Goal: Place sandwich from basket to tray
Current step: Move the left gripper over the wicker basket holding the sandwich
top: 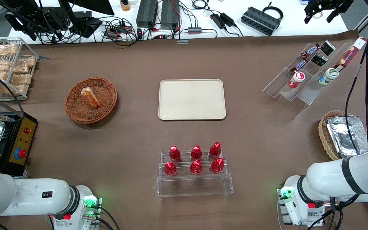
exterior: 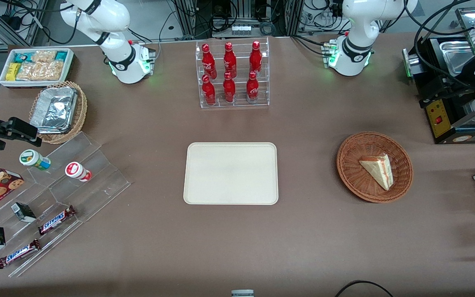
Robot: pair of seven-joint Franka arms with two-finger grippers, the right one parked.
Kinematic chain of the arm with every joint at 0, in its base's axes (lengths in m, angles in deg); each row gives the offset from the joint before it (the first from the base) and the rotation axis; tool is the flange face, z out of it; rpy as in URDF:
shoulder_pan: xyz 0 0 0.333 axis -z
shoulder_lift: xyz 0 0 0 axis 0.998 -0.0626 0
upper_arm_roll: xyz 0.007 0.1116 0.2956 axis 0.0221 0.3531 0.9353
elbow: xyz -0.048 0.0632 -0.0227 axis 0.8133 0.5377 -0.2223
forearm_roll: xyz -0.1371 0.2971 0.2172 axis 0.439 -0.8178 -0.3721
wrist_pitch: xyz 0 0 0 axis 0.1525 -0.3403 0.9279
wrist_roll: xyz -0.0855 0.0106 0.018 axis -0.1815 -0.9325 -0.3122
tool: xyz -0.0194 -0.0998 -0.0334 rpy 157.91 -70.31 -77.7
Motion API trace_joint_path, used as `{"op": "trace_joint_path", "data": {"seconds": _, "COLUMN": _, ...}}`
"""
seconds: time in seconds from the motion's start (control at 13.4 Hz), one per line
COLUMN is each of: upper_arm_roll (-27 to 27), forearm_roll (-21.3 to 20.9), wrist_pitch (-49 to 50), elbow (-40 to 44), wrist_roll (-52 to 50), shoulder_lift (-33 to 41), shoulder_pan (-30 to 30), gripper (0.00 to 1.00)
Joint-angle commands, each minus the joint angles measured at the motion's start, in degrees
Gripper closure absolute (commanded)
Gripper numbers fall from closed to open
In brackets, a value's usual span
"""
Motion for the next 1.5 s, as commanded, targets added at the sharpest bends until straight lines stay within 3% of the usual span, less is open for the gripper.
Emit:
{"op": "trace_joint_path", "data": {"seconds": 0.0, "upper_arm_roll": -0.88, "forearm_roll": -1.19, "wrist_pitch": 0.96, "elbow": 0.92, "wrist_roll": -0.13, "shoulder_lift": -0.06, "shoulder_pan": -0.55, "gripper": 0.0}}
{"op": "trace_joint_path", "data": {"seconds": 0.3, "upper_arm_roll": -0.62, "forearm_roll": -2.94, "wrist_pitch": 0.26, "elbow": 0.92, "wrist_roll": -1.6, "shoulder_lift": -2.33, "shoulder_pan": -0.29, "gripper": 0.0}}
{"op": "trace_joint_path", "data": {"seconds": 0.52, "upper_arm_roll": -0.36, "forearm_roll": -4.09, "wrist_pitch": -0.44, "elbow": 0.66, "wrist_roll": -13.97, "shoulder_lift": -6.37, "shoulder_pan": -0.73, "gripper": 0.0}}
{"op": "trace_joint_path", "data": {"seconds": 0.75, "upper_arm_roll": 0.17, "forearm_roll": -4.97, "wrist_pitch": -6.49, "elbow": -2.41, "wrist_roll": -19.79, "shoulder_lift": -8.4, "shoulder_pan": -1.08, "gripper": 0.0}}
{"op": "trace_joint_path", "data": {"seconds": 0.9, "upper_arm_roll": 0.26, "forearm_roll": -5.32, "wrist_pitch": -9.31, "elbow": -5.3, "wrist_roll": -23.92, "shoulder_lift": -10.51, "shoulder_pan": -1.6, "gripper": 0.0}}
{"op": "trace_joint_path", "data": {"seconds": 1.42, "upper_arm_roll": 0.17, "forearm_roll": -5.15, "wrist_pitch": -34.6, "elbow": -24.98, "wrist_roll": -40.7, "shoulder_lift": -10.61, "shoulder_pan": -3.45, "gripper": 0.0}}
